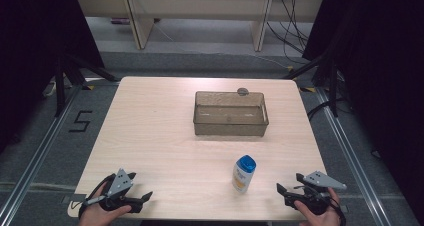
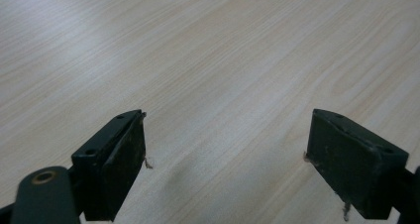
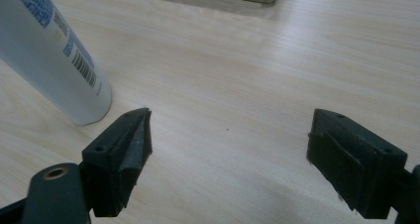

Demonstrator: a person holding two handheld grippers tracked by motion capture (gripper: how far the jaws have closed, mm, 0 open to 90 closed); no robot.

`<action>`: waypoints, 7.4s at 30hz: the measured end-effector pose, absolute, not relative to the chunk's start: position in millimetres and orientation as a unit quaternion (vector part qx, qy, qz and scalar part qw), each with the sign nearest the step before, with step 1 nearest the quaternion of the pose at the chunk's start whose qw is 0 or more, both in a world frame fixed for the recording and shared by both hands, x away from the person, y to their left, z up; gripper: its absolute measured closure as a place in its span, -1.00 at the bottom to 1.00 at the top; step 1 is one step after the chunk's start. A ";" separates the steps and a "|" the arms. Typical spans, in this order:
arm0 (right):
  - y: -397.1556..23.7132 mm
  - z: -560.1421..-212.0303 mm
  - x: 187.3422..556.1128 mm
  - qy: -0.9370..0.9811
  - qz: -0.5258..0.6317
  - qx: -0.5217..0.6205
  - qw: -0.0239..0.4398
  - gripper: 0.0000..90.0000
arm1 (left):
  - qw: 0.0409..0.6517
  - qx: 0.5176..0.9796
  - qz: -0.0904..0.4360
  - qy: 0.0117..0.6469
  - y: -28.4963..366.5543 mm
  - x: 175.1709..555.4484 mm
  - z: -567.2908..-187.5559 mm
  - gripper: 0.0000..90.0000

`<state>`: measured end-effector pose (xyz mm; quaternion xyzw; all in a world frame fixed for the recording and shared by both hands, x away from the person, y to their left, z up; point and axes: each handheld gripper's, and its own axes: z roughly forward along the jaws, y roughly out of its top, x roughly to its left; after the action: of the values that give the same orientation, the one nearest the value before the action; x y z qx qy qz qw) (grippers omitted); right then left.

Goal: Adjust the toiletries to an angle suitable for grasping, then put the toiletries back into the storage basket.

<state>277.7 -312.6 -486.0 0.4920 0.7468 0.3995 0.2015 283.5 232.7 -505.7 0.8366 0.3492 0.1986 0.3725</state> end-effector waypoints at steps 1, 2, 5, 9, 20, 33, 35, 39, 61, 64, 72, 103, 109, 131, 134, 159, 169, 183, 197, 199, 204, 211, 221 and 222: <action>-312.6 -485.8 277.6 0.747 0.401 0.491 0.201 -0.59 | 0.373 0.837 0.199 0.349 232.7 283.5 -505.7 -0.67; -312.5 -485.7 277.6 0.747 0.401 0.491 0.202 -0.59 | 0.373 0.836 0.198 0.350 232.7 283.5 -505.8 -0.67; -309.4 -485.7 275.7 0.740 0.400 0.506 0.190 -0.59 | 0.376 0.834 0.198 0.352 232.2 283.5 -506.2 -0.67; -309.9 -485.8 276.4 0.743 0.401 0.499 0.196 -0.59 | 0.376 0.834 0.198 0.352 232.2 283.5 -506.2 -0.67; -305.9 -482.1 273.6 0.745 0.410 0.486 0.199 -0.54 | 0.374 0.835 0.202 0.350 233.1 283.9 -506.0 -0.67; -286.7 -475.4 262.1 0.750 0.433 0.460 0.193 -0.48 | 0.377 0.833 0.199 0.352 232.6 283.5 -506.0 -0.67; -285.5 -475.5 261.8 0.752 0.434 0.458 0.192 -0.48 | 0.377 0.833 0.199 0.352 232.5 283.5 -505.9 -0.67; -284.4 -473.7 261.5 0.760 0.434 0.438 0.205 -0.47 | 0.378 0.833 0.199 0.352 232.4 283.8 -506.4 -0.67; -250.4 -464.4 254.7 0.775 0.455 0.396 0.188 -0.40 | 0.363 0.842 0.201 0.344 233.9 285.0 -505.9 -0.67; -246.4 -463.6 256.4 0.777 0.456 0.393 0.187 -0.39 | 0.363 0.842 0.202 0.344 234.1 285.0 -505.9 -0.67; -236.1 -464.5 261.9 0.785 0.450 0.381 0.188 -0.38 | 0.365 0.841 0.201 0.347 233.6 284.9 -506.2 -0.67; -208.3 -469.9 286.3 0.792 0.460 0.352 0.193 -0.33 | 0.363 0.842 0.202 0.344 234.5 285.4 -505.8 -0.67; -203.6 -471.3 291.4 0.787 0.466 0.357 0.189 -0.29 | 0.365 0.841 0.200 0.345 234.1 285.3 -506.1 -0.67; -197.4 -477.4 302.3 0.790 0.468 0.347 0.190 0.01 | 0.366 0.841 0.200 0.343 234.0 285.6 -506.4 -0.67; -196.6 -478.1 302.9 0.792 0.468 0.346 0.184 0.09 | 0.366 0.842 0.200 0.343 234.0 285.7 -506.4 -0.67; -199.1 -463.4 310.4 0.778 0.484 0.351 0.193 0.24 | 0.372 0.838 0.202 0.346 233.8 285.9 -506.6 -0.67; -209.8 -451.6 321.0 0.772 0.481 0.359 0.210 0.24 | 0.370 0.837 0.200 0.350 233.3 285.8 -505.8 -0.67; -228.4 -442.2 337.2 0.757 0.479 0.386 0.222 0.24 | 0.363 0.842 0.200 0.346 232.2 290.3 -506.6 -0.67; -246.3 -430.1 356.5 0.747 0.472 0.397 0.249 0.24 | 0.367 0.841 0.195 0.346 228.7 292.6 -507.2 -0.67; -247.6 -429.4 360.1 0.741 0.475 0.401 0.255 0.24 | 0.368 0.843 0.193 0.340 229.8 292.7 -507.2 -0.67; -250.6 -425.9 367.6 0.745 0.469 0.403 0.249 0.24 | 0.373 0.839 0.194 0.346 228.8 292.2 -506.9 -0.67; -250.8 -418.2 379.8 0.743 0.469 0.399 0.264 0.24 | 0.369 0.842 0.196 0.343 229.0 291.6 -506.3 -0.67; -254.2 -400.6 400.0 0.726 0.484 0.408 0.268 0.24 | 0.373 0.839 0.195 0.344 230.3 290.4 -506.5 -0.67; -254.5 -398.7 403.0 0.718 0.491 0.416 0.266 0.24 | 0.371 0.840 0.196 0.345 230.1 290.2 -506.6 -0.67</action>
<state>403.0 -254.5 -398.7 0.4155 0.7183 0.4906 0.2658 290.2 230.1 -506.6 0.8397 0.3448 0.1959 0.3709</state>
